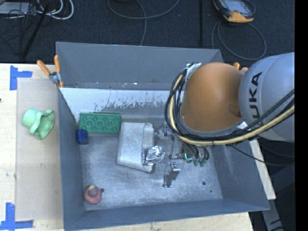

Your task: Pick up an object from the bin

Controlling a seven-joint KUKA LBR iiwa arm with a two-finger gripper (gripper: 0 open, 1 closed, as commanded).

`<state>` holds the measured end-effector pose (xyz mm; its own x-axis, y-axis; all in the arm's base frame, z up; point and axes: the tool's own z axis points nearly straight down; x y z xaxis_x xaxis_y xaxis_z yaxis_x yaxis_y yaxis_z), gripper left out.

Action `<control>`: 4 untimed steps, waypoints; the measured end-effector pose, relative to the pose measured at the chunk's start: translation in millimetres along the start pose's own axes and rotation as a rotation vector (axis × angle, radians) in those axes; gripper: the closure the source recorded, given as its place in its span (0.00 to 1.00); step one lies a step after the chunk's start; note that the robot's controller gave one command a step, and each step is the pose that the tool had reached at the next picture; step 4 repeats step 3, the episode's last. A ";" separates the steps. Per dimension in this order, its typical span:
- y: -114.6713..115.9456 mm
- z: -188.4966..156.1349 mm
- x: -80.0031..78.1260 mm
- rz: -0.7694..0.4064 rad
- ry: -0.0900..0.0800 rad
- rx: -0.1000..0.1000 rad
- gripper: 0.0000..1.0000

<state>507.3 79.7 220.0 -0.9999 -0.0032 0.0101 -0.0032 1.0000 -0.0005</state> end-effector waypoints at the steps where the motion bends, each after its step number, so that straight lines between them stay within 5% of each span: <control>1: -18.3 145.3 -41.3 -0.101 -0.010 0.000 0.00; 2: -18.2 138.5 -42.7 -0.098 -0.012 -0.001 1.00; 3: -43.7 7.4 -46.8 -0.083 -0.019 0.001 1.00; 4: -43.7 7.4 -46.8 -0.083 -0.019 0.001 1.00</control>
Offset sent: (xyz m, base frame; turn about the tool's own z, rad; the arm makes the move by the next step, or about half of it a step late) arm 0.0397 -0.0182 -0.1418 -0.1013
